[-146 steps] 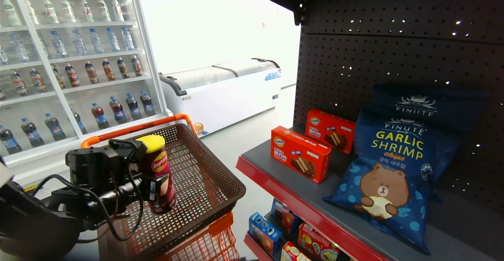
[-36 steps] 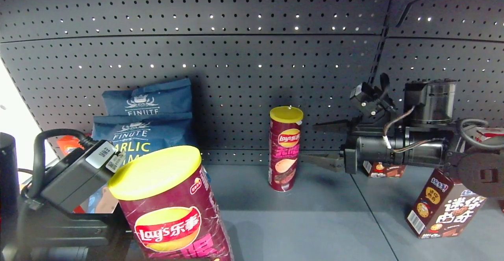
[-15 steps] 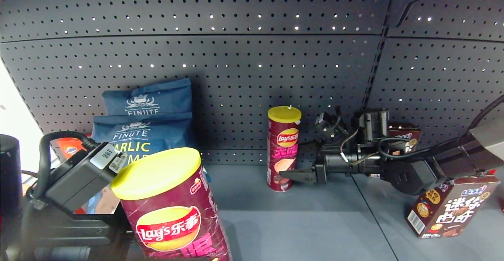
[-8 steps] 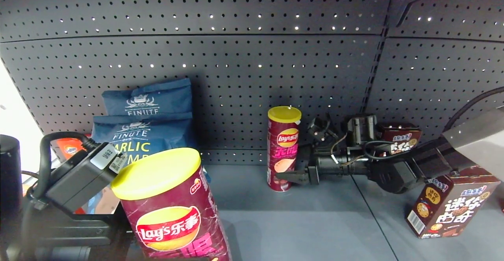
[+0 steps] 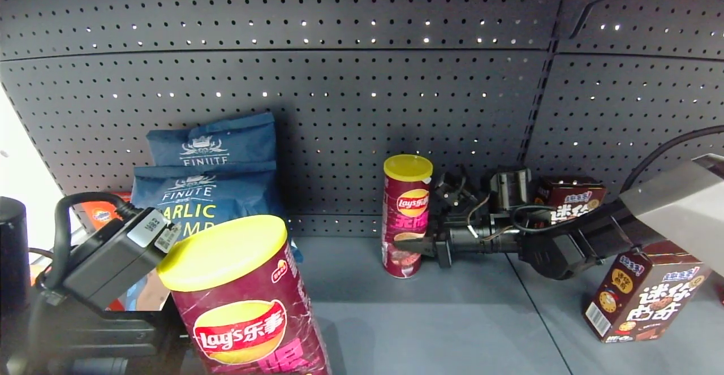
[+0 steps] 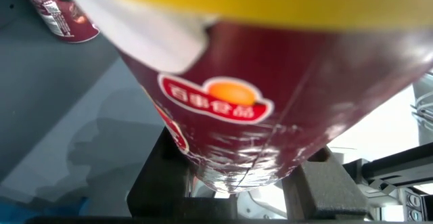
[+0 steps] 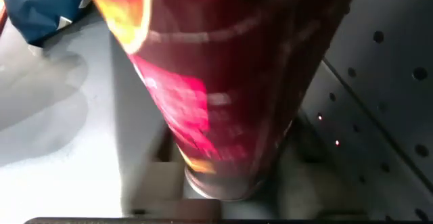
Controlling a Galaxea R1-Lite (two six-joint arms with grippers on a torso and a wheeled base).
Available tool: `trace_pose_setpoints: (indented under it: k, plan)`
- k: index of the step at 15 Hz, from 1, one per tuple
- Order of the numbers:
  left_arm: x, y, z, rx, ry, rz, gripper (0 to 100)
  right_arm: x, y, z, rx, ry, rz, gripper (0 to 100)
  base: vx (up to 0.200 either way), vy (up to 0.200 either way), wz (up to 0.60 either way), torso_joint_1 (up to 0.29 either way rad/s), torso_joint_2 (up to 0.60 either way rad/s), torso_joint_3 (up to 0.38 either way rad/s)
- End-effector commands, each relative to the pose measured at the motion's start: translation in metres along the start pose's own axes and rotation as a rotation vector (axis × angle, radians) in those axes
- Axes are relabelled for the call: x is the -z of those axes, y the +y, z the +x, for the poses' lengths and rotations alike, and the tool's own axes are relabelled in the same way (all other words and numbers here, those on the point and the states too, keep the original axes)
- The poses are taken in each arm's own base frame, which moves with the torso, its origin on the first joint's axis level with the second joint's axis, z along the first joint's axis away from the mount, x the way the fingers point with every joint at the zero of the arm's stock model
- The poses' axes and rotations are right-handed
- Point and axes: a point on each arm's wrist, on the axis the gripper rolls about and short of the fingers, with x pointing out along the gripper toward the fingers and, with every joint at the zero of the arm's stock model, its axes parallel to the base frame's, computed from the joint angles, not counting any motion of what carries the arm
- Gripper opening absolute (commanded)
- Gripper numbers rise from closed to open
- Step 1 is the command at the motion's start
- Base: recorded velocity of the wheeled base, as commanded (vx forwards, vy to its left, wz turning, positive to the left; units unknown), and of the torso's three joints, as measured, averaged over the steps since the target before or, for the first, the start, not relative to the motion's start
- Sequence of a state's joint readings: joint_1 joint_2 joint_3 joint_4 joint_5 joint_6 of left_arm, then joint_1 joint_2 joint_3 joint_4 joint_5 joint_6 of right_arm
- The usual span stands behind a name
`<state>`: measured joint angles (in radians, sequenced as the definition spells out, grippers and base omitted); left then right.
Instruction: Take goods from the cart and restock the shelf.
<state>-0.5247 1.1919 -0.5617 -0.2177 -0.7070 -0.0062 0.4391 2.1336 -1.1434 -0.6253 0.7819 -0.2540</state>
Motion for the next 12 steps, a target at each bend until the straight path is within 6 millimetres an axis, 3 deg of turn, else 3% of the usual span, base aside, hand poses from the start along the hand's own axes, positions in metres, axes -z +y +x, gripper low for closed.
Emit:
trace_pose_setpoints:
  k: [1,5,8,12]
  plan:
    - [0.002,0.0,0.0,0.0,0.004,-0.003,0,-0.013,0.012,-0.009,-0.007,-0.014,-0.017,0,0.0,0.0,0.0,0.0,0.0,0.0]
    - [0.004,-0.001,0.0,0.001,0.007,-0.006,0,-0.02,0.043,-0.027,0.045,0.015,-0.012,0,0.0,0.0,0.0,0.0,0.0,0.0]
    - [0.005,-0.001,-0.001,0.003,0.008,-0.005,0,-0.021,0.082,-0.046,0.004,0.026,-0.015,0,0.0,0.0,0.0,0.0,0.0,0.0]
    - [0.005,-0.001,0.0,0.001,0.011,-0.009,0,-0.019,0.112,-0.063,0.016,0.04,-0.024,0,0.0,0.0,0.0,0.0,0.0,0.0]
